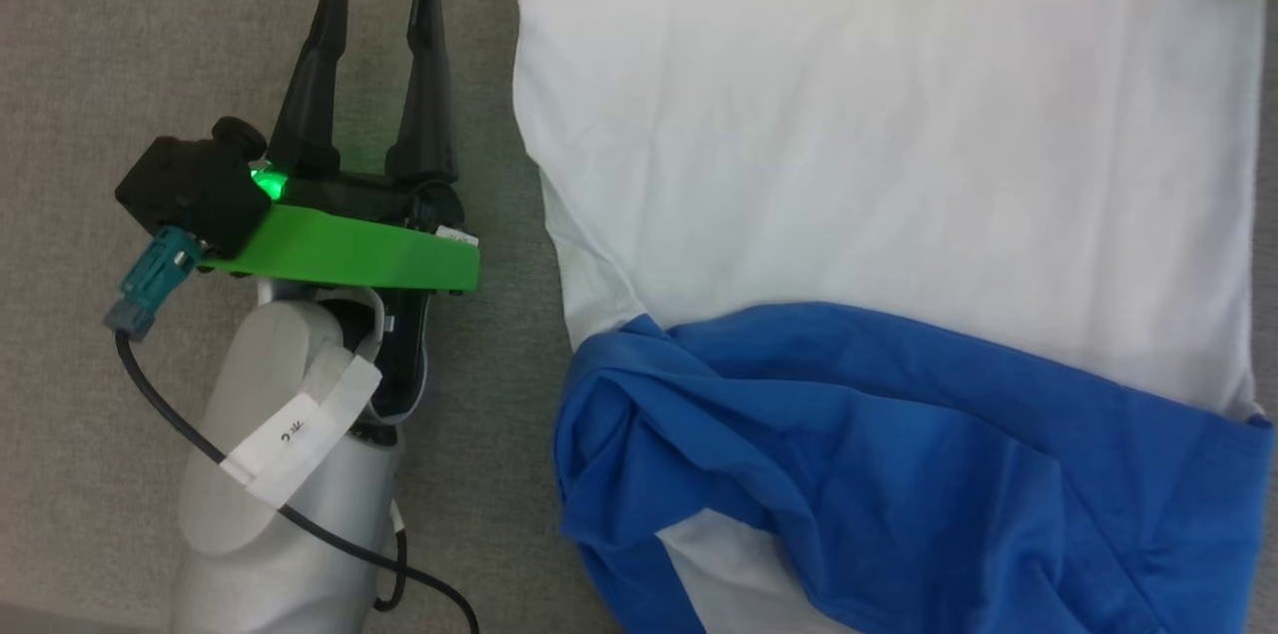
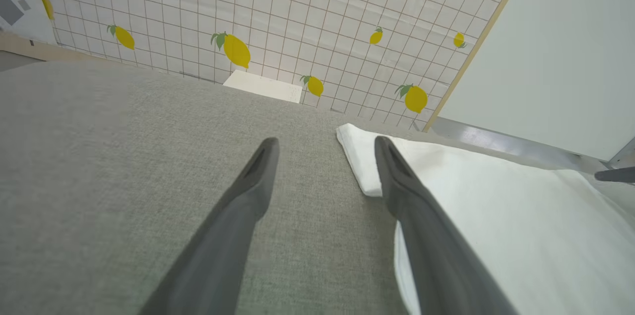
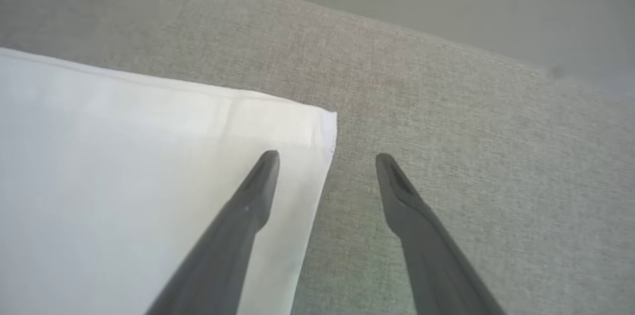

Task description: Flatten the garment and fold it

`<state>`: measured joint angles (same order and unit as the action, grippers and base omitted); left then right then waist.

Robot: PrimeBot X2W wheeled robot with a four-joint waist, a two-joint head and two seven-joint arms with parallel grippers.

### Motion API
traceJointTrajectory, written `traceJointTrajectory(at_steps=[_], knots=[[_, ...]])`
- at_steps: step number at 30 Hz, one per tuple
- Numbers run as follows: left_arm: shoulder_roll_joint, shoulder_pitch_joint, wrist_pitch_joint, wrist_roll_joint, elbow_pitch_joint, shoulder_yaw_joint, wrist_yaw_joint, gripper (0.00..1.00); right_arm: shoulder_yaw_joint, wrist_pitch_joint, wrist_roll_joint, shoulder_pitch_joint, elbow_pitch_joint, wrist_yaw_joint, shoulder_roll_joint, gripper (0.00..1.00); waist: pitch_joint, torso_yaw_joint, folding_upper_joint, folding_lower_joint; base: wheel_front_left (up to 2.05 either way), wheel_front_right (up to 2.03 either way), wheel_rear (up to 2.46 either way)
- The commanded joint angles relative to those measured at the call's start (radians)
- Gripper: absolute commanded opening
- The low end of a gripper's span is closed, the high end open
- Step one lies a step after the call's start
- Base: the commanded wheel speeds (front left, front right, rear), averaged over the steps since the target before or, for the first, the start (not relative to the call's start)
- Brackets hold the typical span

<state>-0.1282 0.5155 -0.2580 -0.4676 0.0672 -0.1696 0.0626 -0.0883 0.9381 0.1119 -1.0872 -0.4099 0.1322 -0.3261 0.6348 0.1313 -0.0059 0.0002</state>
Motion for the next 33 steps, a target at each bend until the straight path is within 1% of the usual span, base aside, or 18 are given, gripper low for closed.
traceJointTrajectory(at_steps=[1, 6, 9, 10, 11, 12, 14, 18, 19, 22, 24, 28, 29, 33], knots=[[0.006, 0.014, -0.004, 0.010, 0.004, 0.006, 0.010, 1.00, 0.014, 0.016, -0.012, -0.023, -0.004, -0.002, -0.007, 1.00, 0.060, 0.054, 0.0059, -0.0002, 0.00, 0.00, 0.00], [0.024, 0.021, -0.004, 0.029, 0.007, 0.020, 0.026, 1.00, 0.064, 0.085, -0.023, -0.024, -0.017, -0.002, -0.031, 1.00, 0.073, 0.060, 0.0059, -0.0002, 0.00, 0.00, 0.00], [0.031, 0.022, -0.004, 0.036, 0.013, 0.025, 0.033, 1.00, 0.067, 0.131, -0.013, -0.021, -0.020, -0.002, -0.038, 1.00, 0.073, 0.058, 0.0059, -0.0002, 0.00, 0.00, 0.00], [0.033, 0.023, -0.004, 0.037, 0.016, 0.027, 0.035, 1.00, 0.071, 0.151, -0.014, -0.019, -0.020, -0.002, -0.040, 0.54, 0.072, 0.057, 0.0059, -0.0002, 0.00, 0.00, 0.00], [0.034, 0.024, -0.004, 0.038, 0.018, 0.029, 0.037, 1.00, 0.067, 0.161, -0.014, -0.020, -0.016, -0.002, -0.041, 0.22, 0.072, 0.055, 0.0059, -0.0002, 0.00, 0.00, 0.00], [0.035, 0.025, -0.004, 0.039, 0.022, 0.030, 0.039, 1.00, 0.060, 0.172, -0.016, -0.020, -0.012, -0.002, -0.041, 0.00, 0.071, 0.053, 0.0059, -0.0002, 0.00, 0.00, 0.00], [0.036, 0.029, -0.004, 0.039, 0.030, 0.032, 0.042, 1.00, 0.051, 0.187, -0.023, -0.020, 0.001, -0.002, -0.041, 0.00, 0.068, 0.049, 0.0059, -0.0002, 0.00, 0.00, 0.00], [0.032, 0.055, 0.012, 0.011, 0.046, 0.027, 0.049, 1.00, 0.053, 0.156, -0.039, -0.026, 0.035, -0.002, -0.041, 0.00, 0.063, 0.039, 0.0059, -0.0002, 0.00, 0.00, 0.00], [0.033, 0.067, 0.026, -0.013, 0.044, 0.030, 0.052, 1.00, 0.055, 0.146, -0.037, -0.029, 0.040, -0.002, -0.037, 0.00, 0.062, 0.034, 0.0059, -0.0002, 0.00, 0.00, 0.00], [0.009, 0.118, 0.105, -0.054, 0.038, 0.025, 0.057, 1.00, 0.068, 0.118, -0.027, -0.039, 0.052, -0.002, -0.028, 0.00, 0.059, 0.020, 0.0059, -0.0002, 0.00, 0.00, 0.00], [-0.025, 0.168, 0.182, -0.068, 0.034, 0.021, 0.058, 1.00, 0.085, 0.099, -0.018, -0.048, 0.058, -0.002, -0.023, 0.00, 0.058, 0.008, 0.0059, -0.0002, 0.00, 0.00, 0.00], [-0.065, 0.295, 0.352, -0.131, 0.043, 0.020, 0.060, 1.00, 0.131, 0.080, 0.011, -0.060, 0.065, -0.002, -0.019, 0.00, 0.058, -0.014, 0.0059, -0.0002, 0.00, 0.00, 0.00], [-0.079, 0.337, 0.410, -0.136, 0.055, 0.012, 0.059, 1.00, 0.143, 0.076, 0.019, -0.064, 0.067, -0.002, -0.018, 0.00, 0.060, -0.021, 0.0059, -0.0002, 0.00, 0.00, 0.00], [-0.100, 0.487, 0.636, -0.176, 0.132, -0.024, 0.042, 1.00, 0.182, 0.062, 0.047, -0.077, 0.075, -0.002, -0.012, 0.00, 0.074, -0.046, 0.0059, -0.0002, 0.00, 0.00, 0.00]])
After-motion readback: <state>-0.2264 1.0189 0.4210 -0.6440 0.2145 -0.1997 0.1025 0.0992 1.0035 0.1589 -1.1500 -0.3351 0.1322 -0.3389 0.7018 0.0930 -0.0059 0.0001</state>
